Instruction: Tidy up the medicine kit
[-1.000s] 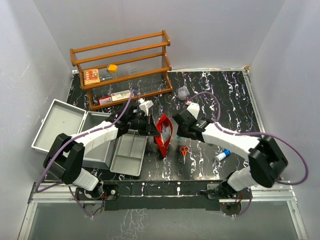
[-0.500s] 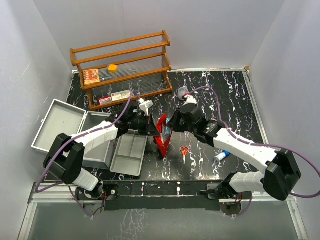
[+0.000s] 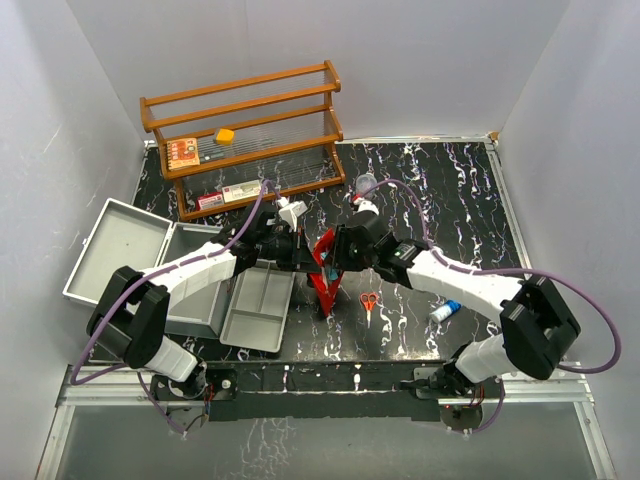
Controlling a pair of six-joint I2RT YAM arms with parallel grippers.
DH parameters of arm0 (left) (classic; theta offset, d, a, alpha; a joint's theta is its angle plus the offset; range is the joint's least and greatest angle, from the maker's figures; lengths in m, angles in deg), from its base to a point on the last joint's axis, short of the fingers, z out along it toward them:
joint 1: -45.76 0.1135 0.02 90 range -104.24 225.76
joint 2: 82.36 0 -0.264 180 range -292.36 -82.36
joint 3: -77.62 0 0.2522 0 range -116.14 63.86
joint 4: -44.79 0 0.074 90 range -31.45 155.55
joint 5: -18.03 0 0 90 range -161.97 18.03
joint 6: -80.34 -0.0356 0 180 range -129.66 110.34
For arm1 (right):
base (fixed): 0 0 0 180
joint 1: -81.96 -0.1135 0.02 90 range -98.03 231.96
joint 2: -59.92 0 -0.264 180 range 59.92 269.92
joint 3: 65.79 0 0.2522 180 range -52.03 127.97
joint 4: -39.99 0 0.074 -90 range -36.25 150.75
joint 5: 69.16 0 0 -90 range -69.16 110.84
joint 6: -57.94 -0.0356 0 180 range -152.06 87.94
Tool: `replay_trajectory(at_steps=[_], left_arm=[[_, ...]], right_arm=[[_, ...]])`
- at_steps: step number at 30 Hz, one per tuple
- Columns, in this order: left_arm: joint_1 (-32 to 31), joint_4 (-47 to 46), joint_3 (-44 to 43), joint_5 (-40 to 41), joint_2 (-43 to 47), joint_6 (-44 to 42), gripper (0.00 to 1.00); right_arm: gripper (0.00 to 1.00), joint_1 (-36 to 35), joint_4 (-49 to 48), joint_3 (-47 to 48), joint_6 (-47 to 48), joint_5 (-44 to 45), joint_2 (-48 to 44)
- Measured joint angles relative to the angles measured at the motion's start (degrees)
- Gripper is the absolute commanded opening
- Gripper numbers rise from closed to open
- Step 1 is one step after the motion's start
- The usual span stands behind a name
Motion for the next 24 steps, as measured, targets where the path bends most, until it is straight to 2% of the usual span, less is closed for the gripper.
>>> replay_trajectory(at_steps=[7, 24], left_arm=[[0.02, -0.04, 0.0, -0.02, -0.31, 0.0, 0.0], [0.0, -0.24, 0.0, -0.22, -0.39, 0.09, 0.0]], right_arm=[[0.11, -0.02, 0.28, 0.0, -0.04, 0.83, -1.77], [0.07, -0.02, 0.52, 0.11, -0.13, -1.22, 3.98]])
